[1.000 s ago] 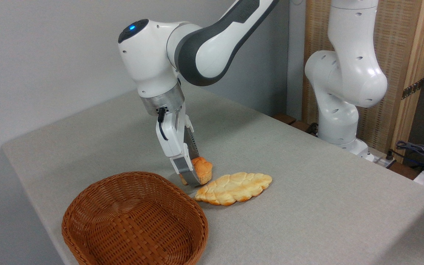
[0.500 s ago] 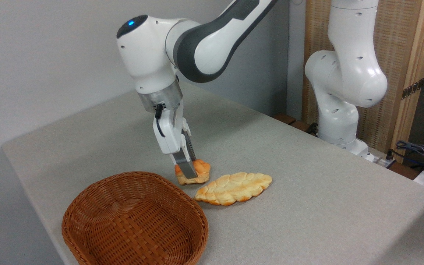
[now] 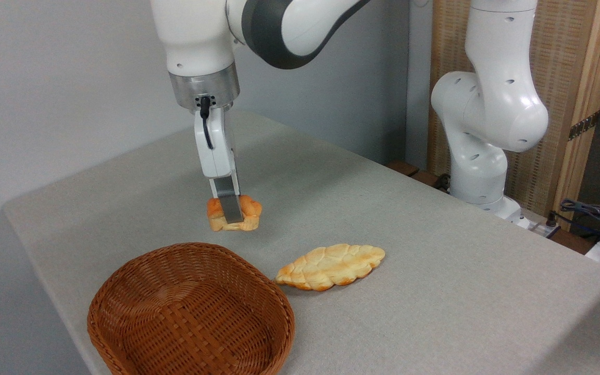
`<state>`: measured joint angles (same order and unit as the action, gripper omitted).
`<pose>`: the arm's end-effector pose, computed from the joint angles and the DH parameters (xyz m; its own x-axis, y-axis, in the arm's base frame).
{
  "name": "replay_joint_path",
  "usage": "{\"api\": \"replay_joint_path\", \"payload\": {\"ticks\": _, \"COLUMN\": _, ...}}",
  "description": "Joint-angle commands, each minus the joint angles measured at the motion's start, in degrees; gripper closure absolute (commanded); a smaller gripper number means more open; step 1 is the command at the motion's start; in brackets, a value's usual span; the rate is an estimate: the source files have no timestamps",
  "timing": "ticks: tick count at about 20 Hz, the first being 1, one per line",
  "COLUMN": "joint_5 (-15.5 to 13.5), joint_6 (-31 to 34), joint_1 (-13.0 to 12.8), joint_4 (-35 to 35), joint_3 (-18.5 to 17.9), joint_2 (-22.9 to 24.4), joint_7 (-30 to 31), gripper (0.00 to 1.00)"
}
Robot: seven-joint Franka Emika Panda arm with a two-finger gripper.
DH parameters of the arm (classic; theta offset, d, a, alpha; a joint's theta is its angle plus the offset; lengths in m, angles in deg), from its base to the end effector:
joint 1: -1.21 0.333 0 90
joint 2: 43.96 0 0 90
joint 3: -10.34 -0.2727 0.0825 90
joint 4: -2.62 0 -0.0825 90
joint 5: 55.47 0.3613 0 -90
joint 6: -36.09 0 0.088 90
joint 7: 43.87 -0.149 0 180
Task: Put bread into the basket
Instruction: 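Lift the gripped roll and carry it toward the wicker basket, then lower the roll into the basket and open the gripper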
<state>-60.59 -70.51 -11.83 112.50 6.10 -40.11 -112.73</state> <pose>0.5160 -0.0900 0.4424 0.2382 -0.9673 0.0877 -0.9712 -0.2369 0.0247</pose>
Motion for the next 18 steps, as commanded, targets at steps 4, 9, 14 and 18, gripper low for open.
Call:
{"api": "replay_joint_path", "payload": {"ticks": 4, "joint_5": -2.3, "joint_6": -7.0, "joint_1": -0.1, "joint_4": -3.1, "joint_3": -3.7, "joint_2": -4.5, "joint_7": 13.8, "gripper": 0.56}}
{"api": "replay_joint_path", "payload": {"ticks": 9, "joint_5": -2.2, "joint_6": -19.4, "joint_1": -0.1, "joint_4": -3.2, "joint_3": -3.8, "joint_2": -9.7, "joint_7": 24.9, "gripper": 0.07}}
{"api": "replay_joint_path", "payload": {"ticks": 14, "joint_5": -2.2, "joint_6": -20.4, "joint_1": -0.1, "joint_4": -3.2, "joint_3": -3.8, "joint_2": -11.1, "joint_7": 26.1, "gripper": 0.00}}
{"api": "replay_joint_path", "payload": {"ticks": 18, "joint_5": -2.2, "joint_6": -20.4, "joint_1": -0.1, "joint_4": -3.2, "joint_3": -3.8, "joint_2": -11.1, "joint_7": 26.1, "gripper": 0.00}}
